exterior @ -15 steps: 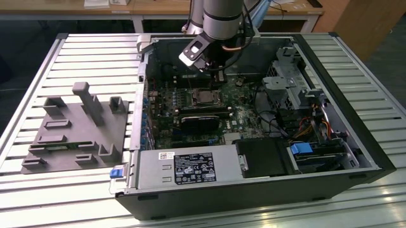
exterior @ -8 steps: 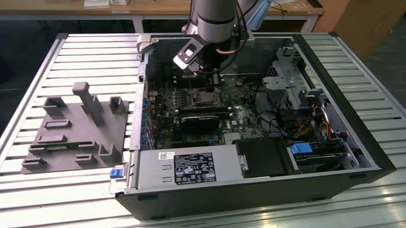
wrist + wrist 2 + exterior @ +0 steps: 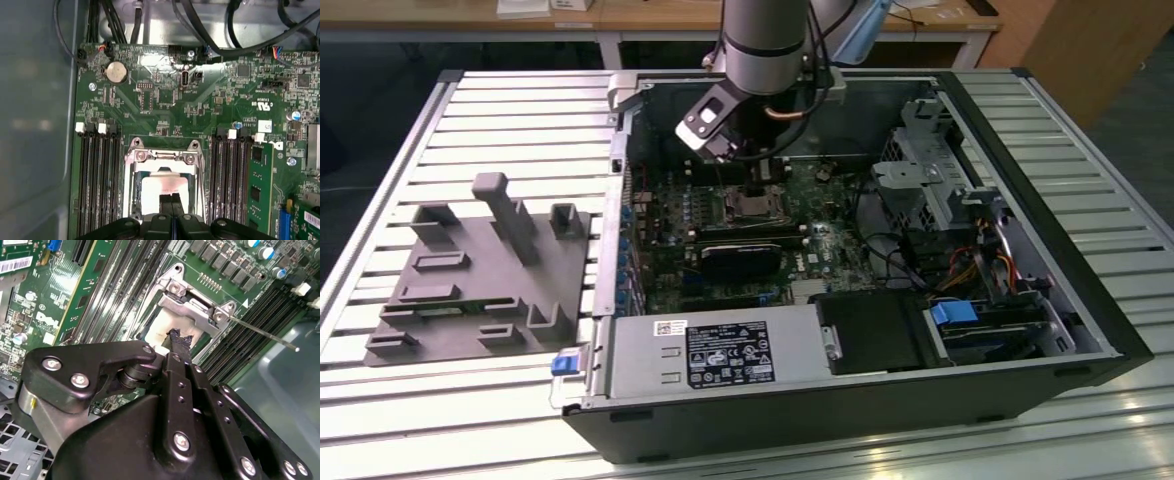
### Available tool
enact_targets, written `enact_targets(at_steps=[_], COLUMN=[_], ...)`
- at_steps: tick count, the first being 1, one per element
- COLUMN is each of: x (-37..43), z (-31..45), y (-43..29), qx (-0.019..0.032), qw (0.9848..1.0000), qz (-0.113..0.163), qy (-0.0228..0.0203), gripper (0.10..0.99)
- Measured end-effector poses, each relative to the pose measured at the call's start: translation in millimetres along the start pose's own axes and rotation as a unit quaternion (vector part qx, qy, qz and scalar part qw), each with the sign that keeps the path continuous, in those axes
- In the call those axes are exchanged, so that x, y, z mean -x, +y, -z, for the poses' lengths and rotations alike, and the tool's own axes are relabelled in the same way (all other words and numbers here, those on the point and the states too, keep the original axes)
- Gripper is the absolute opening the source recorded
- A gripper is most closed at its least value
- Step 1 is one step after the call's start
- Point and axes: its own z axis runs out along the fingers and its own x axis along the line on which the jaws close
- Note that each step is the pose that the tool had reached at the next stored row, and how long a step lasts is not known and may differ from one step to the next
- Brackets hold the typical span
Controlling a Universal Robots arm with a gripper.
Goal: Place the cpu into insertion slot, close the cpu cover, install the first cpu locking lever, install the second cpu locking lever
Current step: 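Close the cpu cover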
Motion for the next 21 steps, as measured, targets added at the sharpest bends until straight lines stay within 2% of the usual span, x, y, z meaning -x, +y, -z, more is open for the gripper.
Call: enact_targets(at_steps=[6,11,15,18,21], x=[0.0,0.0,0.0,0.0,0.0], z=[0.0,-0.2,-0.3,-0.3,-0.5], y=[-0.2,-0.2,-0.2,-0.2,-0.2], qx=[-0.0001,-0.0013,-0.0024,-0.0033,-0.0041], qw=[1.0000,0.9990,0.9967,0.9941,0.9908], qz=[0.004,0.045,0.081,0.108,0.135], qy=[0.0001,0.0013,0.0022,0.0029,0.0037], gripper=[0.102,0.102,0.102,0.102,0.102])
